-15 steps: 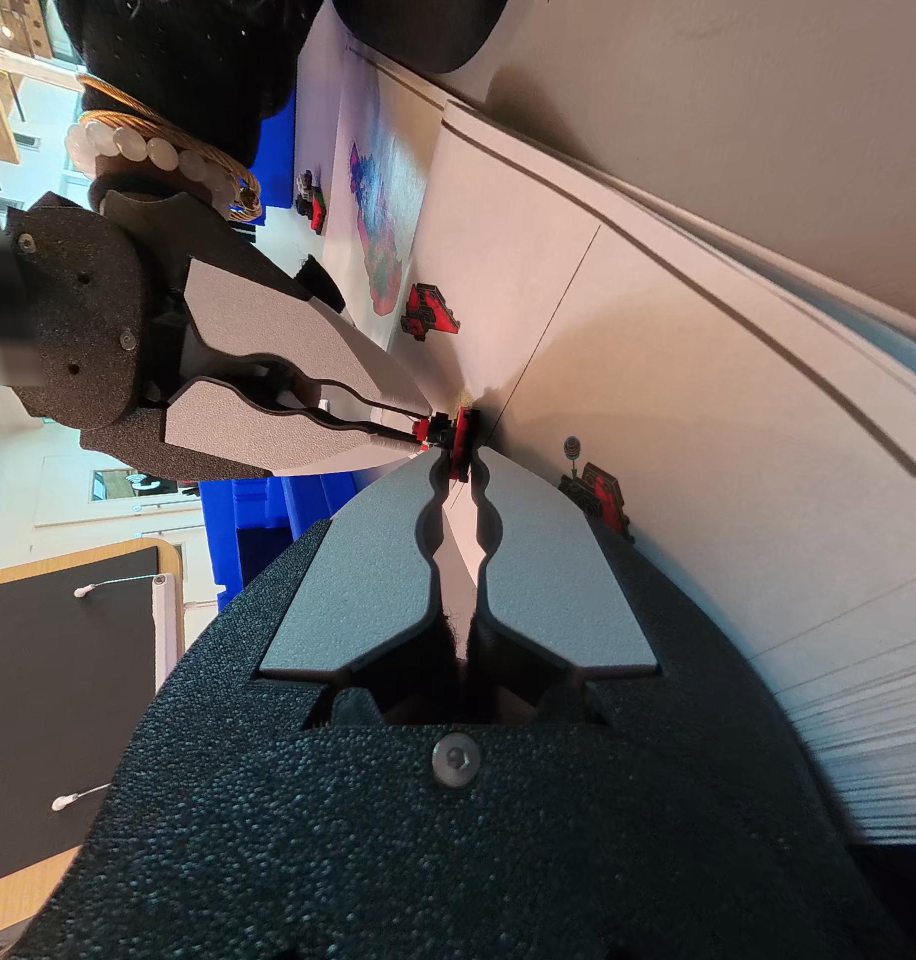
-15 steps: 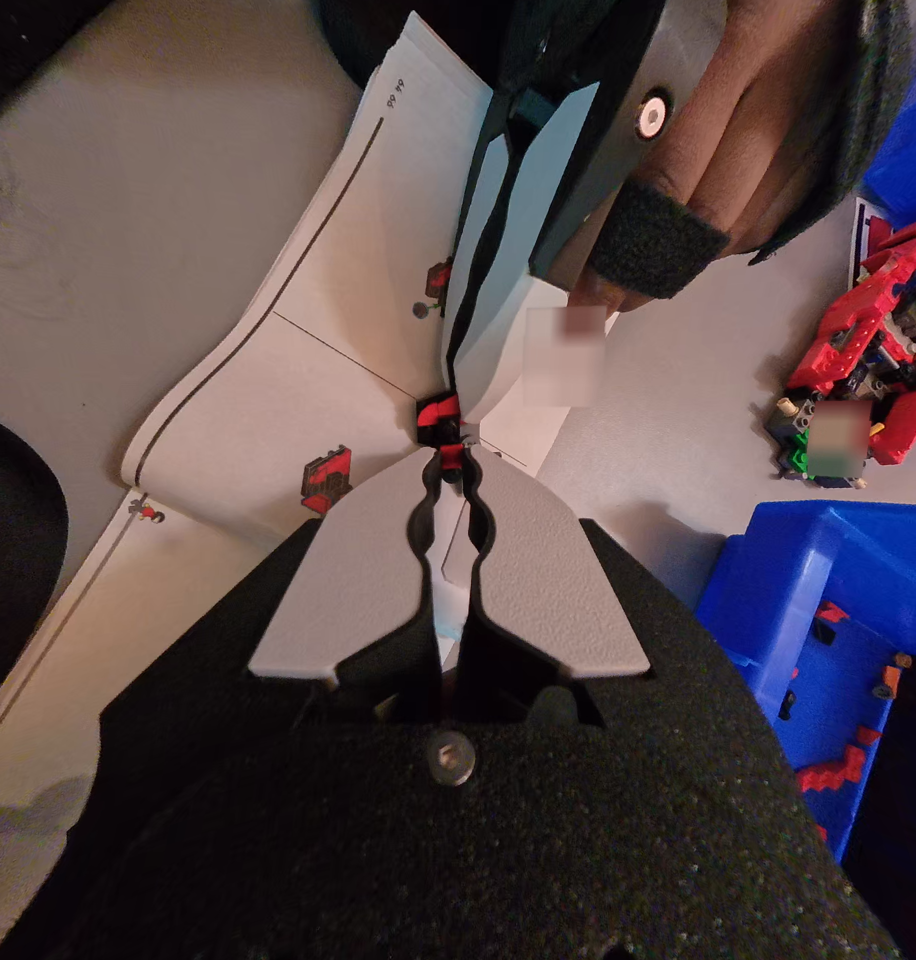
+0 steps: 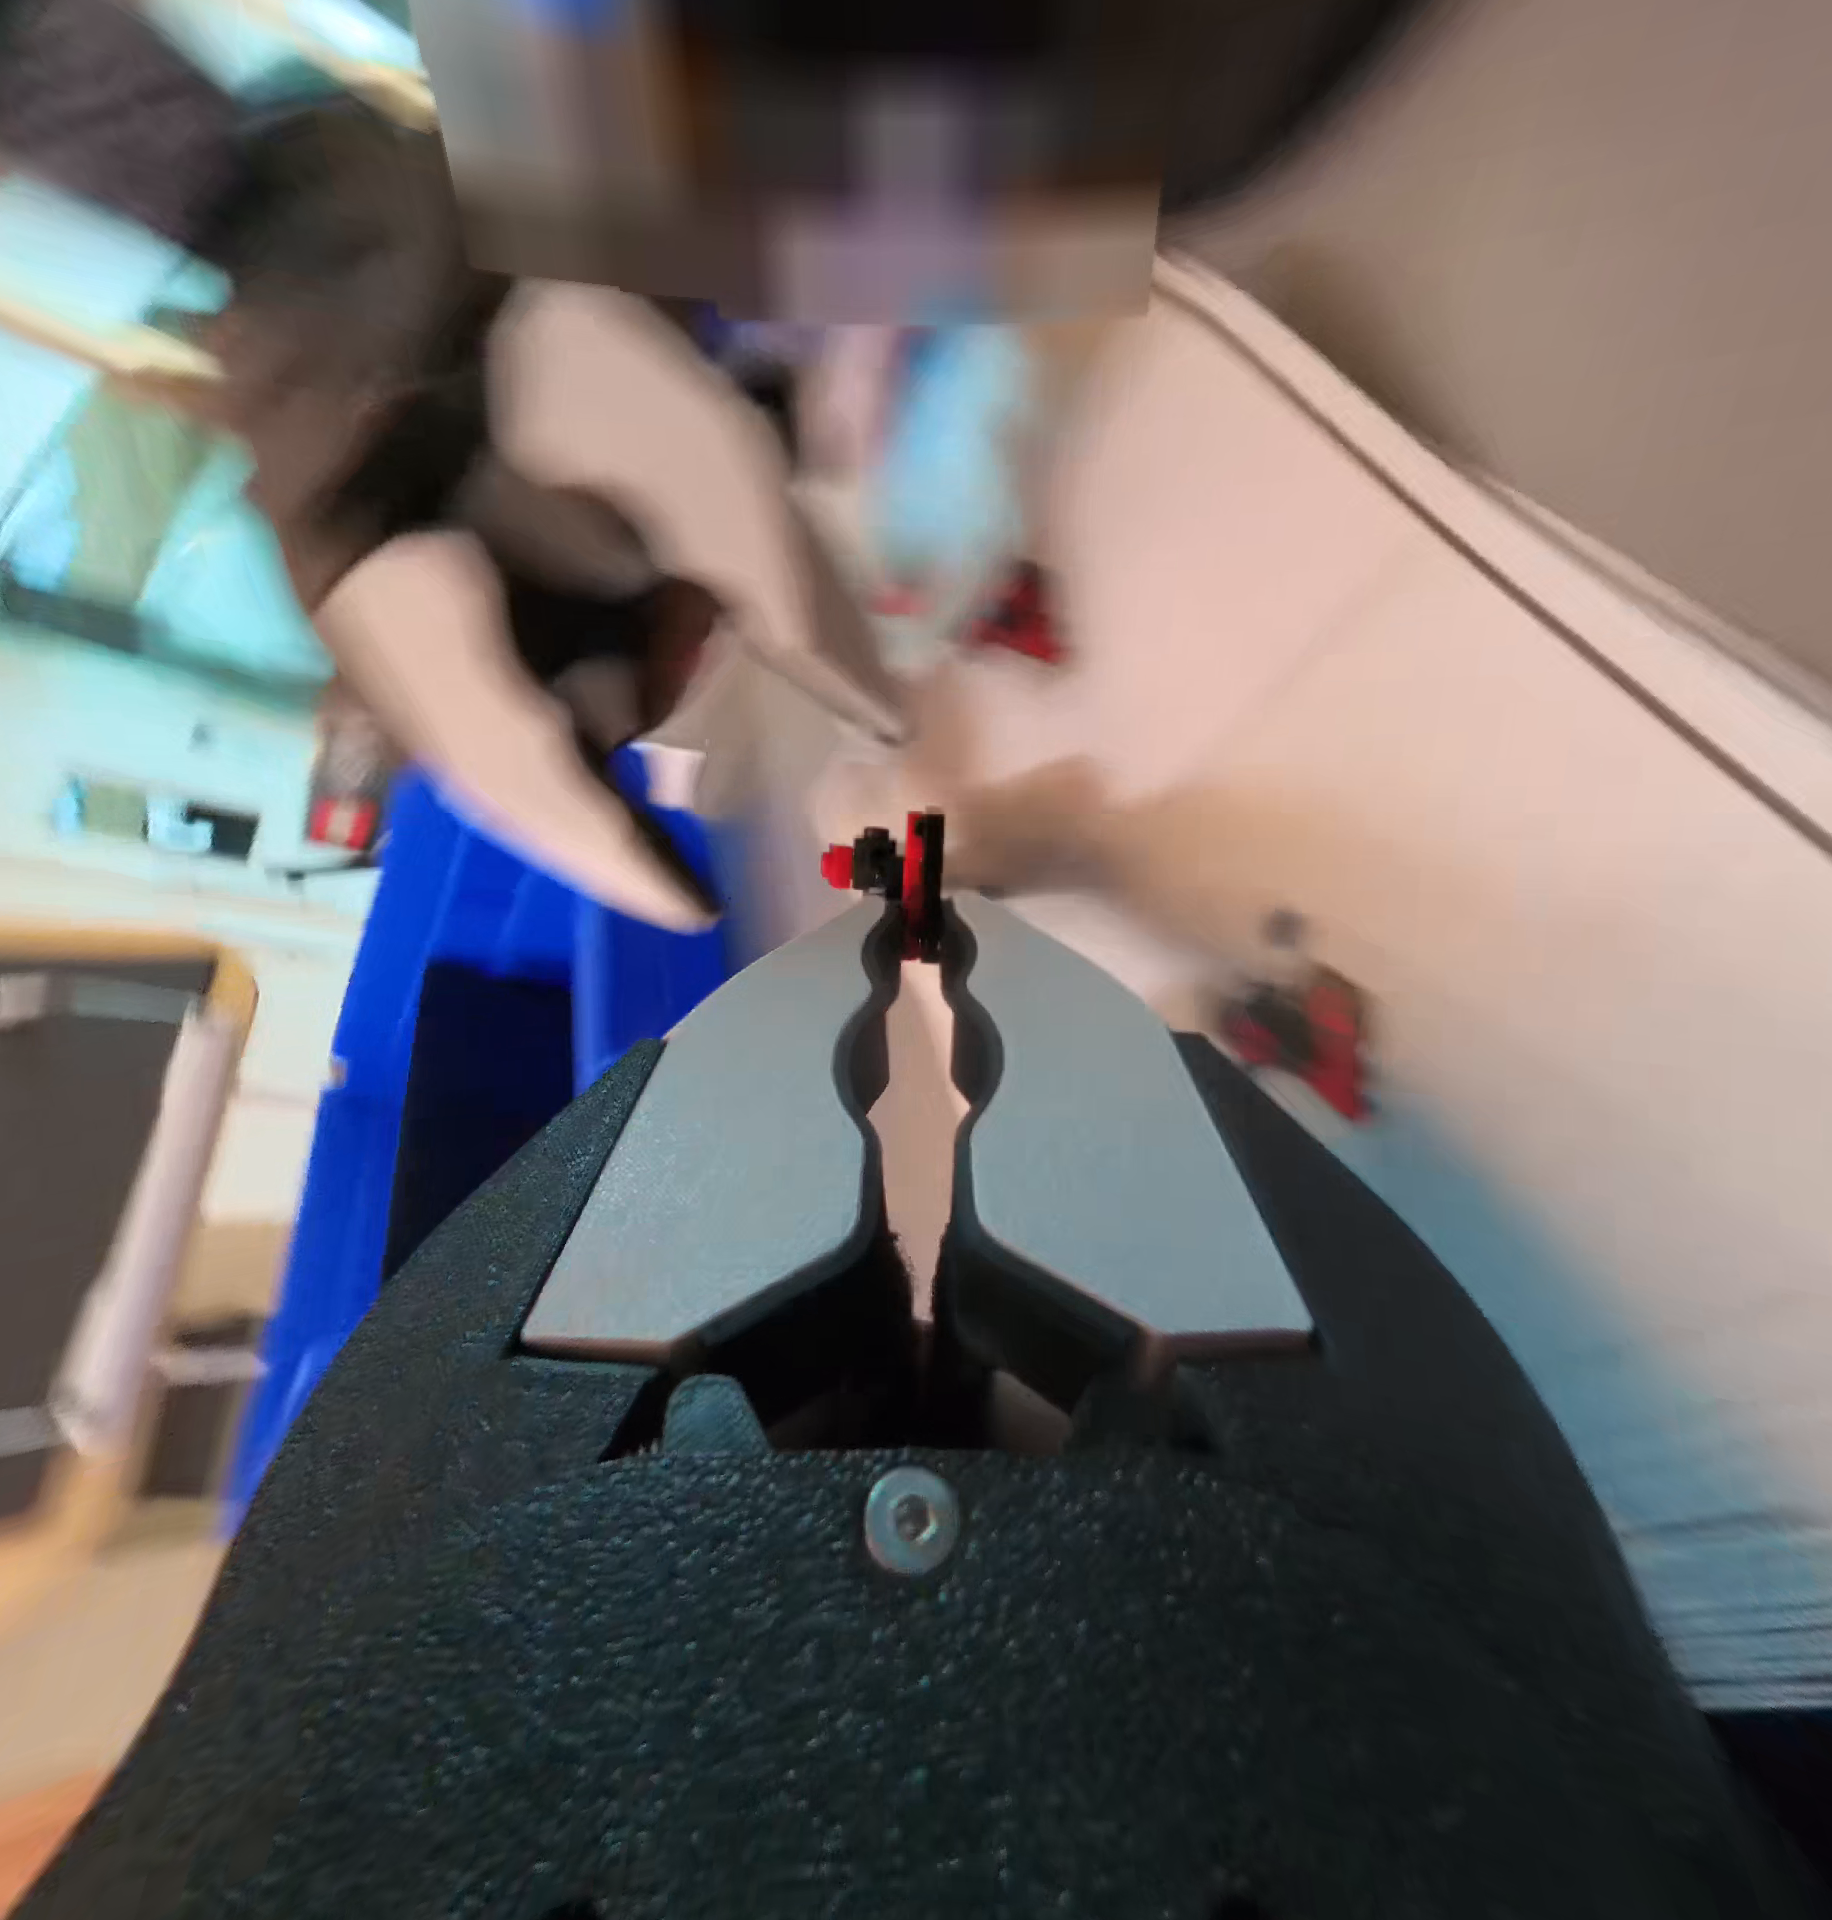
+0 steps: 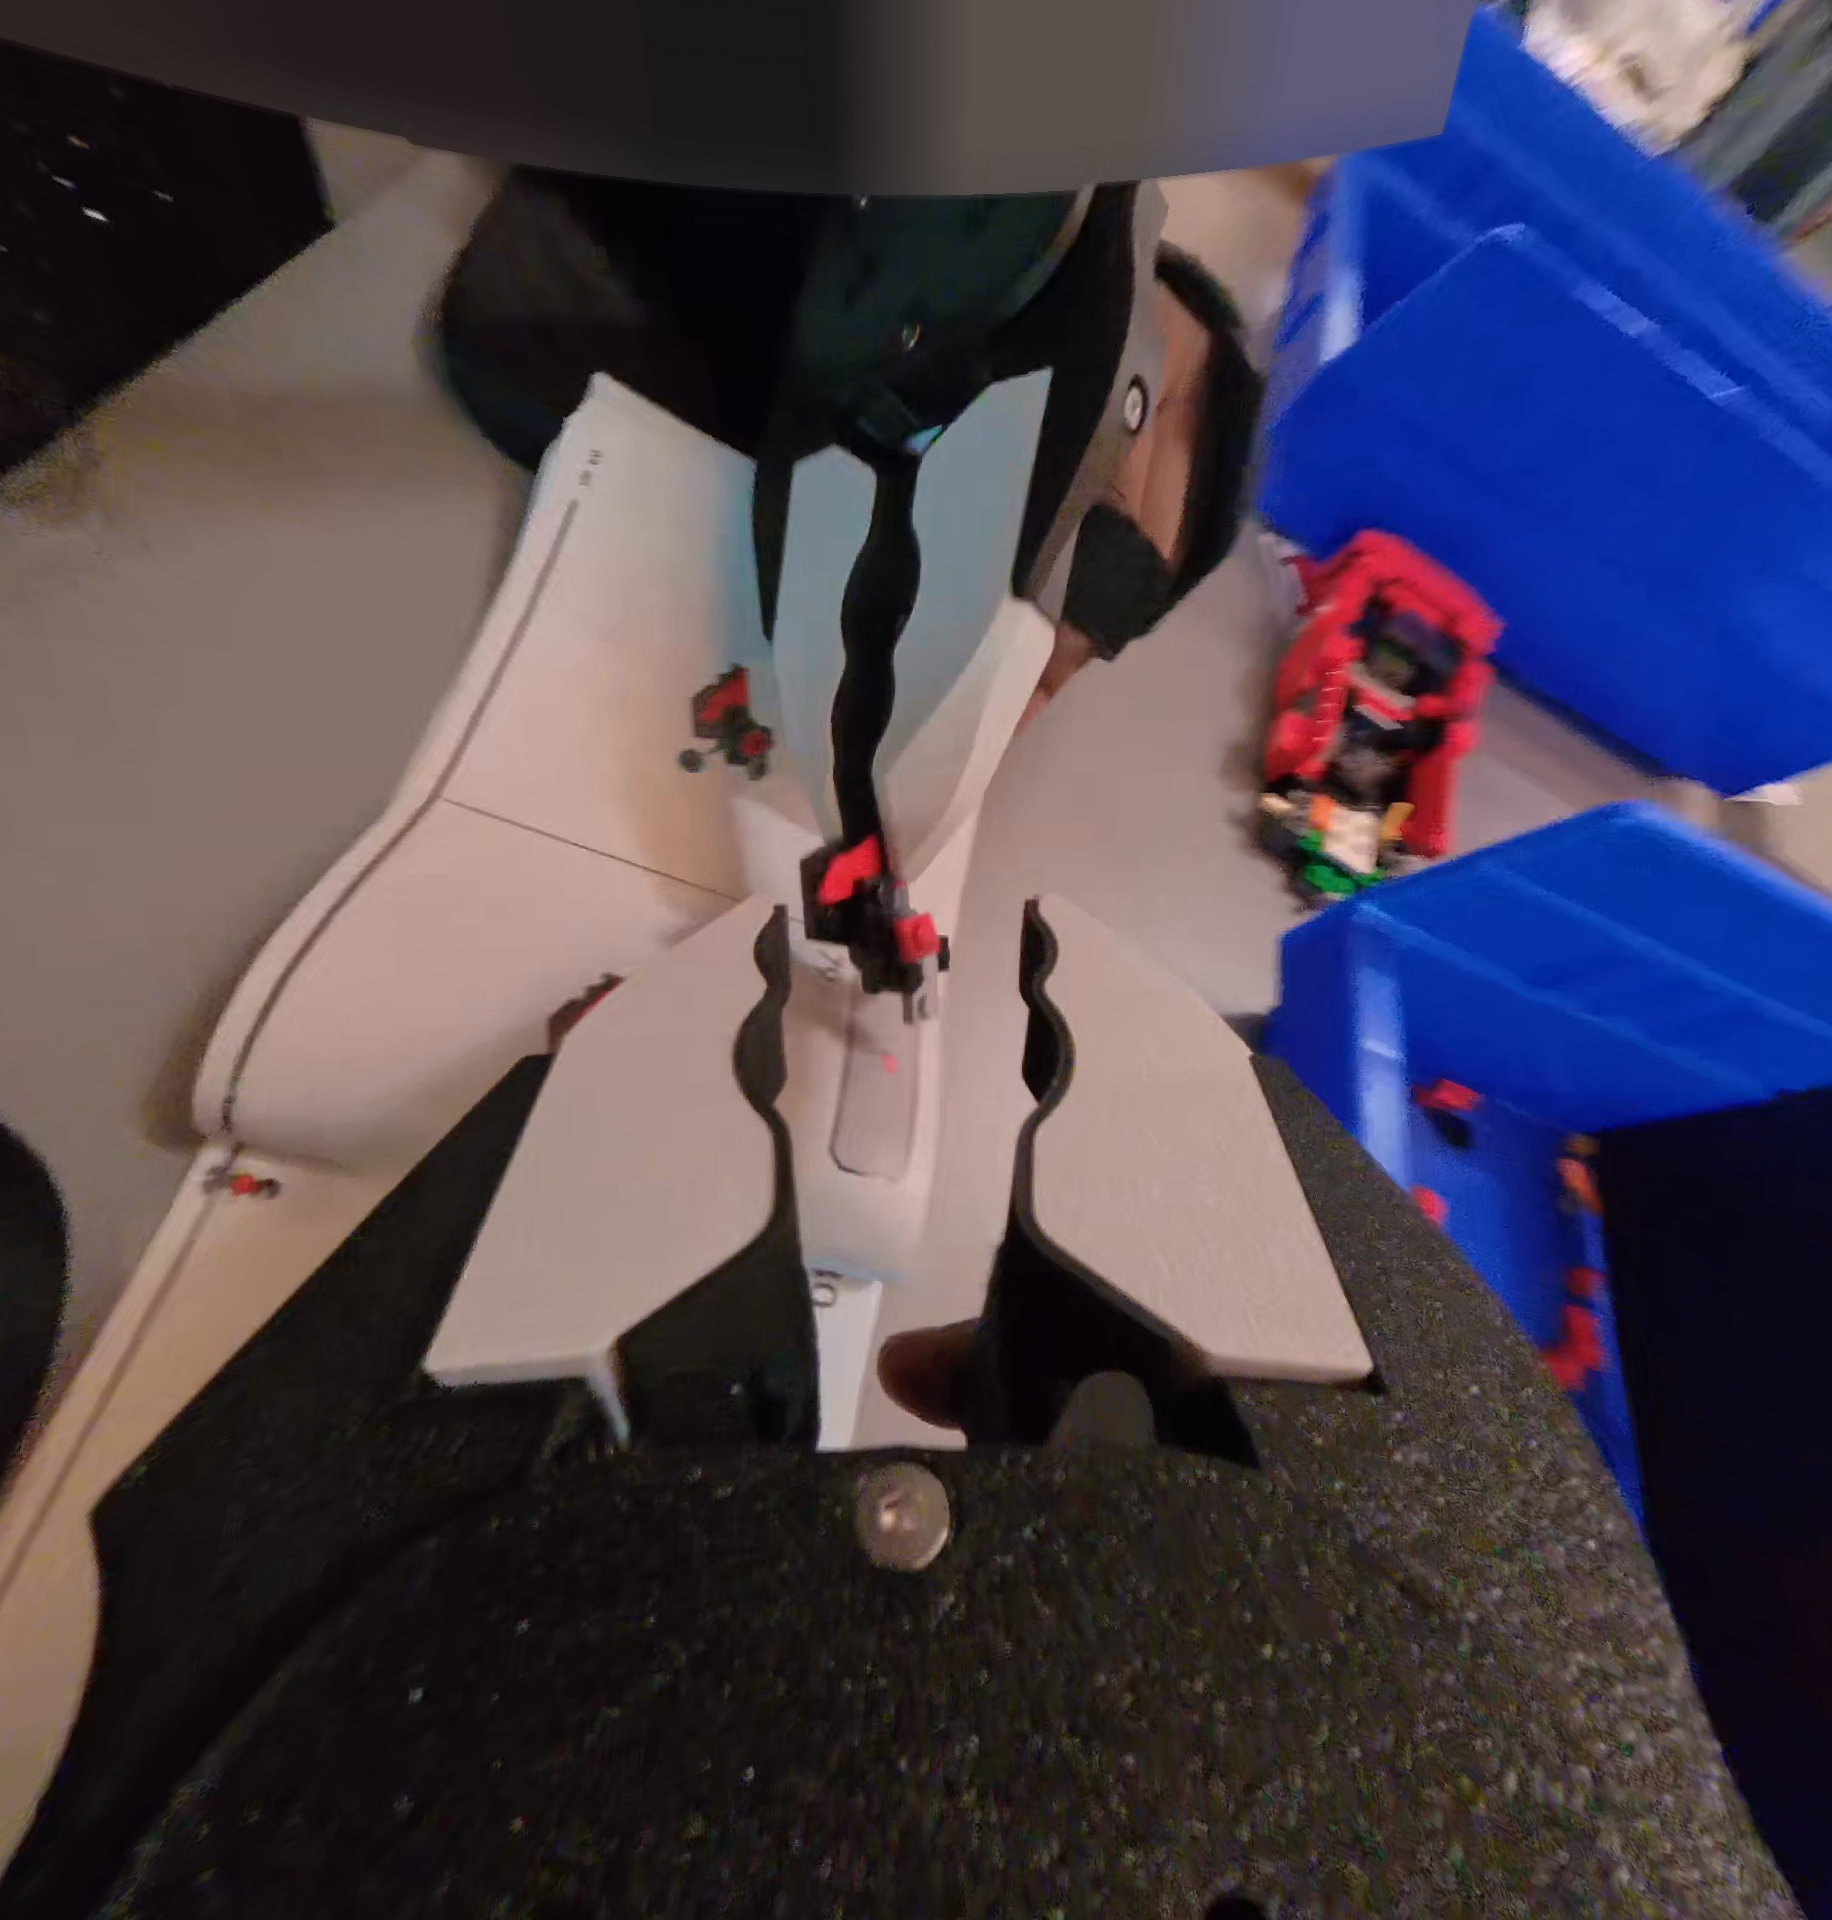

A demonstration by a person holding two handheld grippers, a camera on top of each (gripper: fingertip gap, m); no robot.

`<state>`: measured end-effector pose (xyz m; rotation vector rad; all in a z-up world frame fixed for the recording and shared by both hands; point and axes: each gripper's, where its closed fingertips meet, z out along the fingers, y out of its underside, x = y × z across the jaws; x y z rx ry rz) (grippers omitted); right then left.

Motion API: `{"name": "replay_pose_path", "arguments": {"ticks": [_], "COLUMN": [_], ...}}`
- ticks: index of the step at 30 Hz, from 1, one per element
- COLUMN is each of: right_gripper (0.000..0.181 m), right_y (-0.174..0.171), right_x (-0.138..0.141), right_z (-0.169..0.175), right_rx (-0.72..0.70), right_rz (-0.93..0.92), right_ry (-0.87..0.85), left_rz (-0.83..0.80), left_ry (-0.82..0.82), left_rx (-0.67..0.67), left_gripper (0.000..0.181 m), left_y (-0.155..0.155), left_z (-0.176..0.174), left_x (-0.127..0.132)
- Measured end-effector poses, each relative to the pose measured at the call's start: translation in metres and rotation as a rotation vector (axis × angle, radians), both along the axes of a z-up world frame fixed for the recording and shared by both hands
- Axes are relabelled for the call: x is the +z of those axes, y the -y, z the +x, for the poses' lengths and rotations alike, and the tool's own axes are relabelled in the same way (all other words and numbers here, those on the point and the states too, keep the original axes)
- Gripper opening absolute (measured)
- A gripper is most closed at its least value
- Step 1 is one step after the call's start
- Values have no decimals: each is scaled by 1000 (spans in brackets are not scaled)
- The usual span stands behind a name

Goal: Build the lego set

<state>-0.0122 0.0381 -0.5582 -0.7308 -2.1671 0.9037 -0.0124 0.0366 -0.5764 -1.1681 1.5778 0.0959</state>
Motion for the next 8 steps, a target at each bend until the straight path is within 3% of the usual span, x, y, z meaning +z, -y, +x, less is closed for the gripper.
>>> {"name": "replay_pose_path", "arguments": {"ticks": [4,8], "right_gripper": [44,36], "right_y": [-6,-6], "right_x": [21,40], "right_z": [-4,-13], "right_rx": [-78,-115], "right_rz": [71,154], "right_ry": [-168,-285], "left_rz": [-106,-151], "left_ry": [364,517], "left_rx": [10,-22], "left_gripper": [6,6], "left_y": [-4,0], "left_z": [-7,-11], "left_x": [45,64]}}
